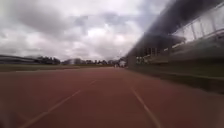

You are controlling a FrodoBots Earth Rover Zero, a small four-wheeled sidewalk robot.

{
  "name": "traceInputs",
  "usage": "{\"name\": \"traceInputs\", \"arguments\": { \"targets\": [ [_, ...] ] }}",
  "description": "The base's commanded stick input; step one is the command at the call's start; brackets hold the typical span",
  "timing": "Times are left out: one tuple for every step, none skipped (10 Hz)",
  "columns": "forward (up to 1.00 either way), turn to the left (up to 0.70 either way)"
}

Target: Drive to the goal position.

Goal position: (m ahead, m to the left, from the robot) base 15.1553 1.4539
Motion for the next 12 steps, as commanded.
{"name": "traceInputs", "arguments": {
  "targets": [
    [0.7,-0.34],
    [0.7,-0.34],
    [0.7,-0.34],
    [0.7,-0.34],
    [0.7,-0.34],
    [0.7,-0.34],
    [0.7,-0.34],
    [0.7,-0.34],
    [0.7,-0.34],
    [0.7,-0.34],
    [0.7,-0.22],
    [0.7,-0.09]
  ]
}}
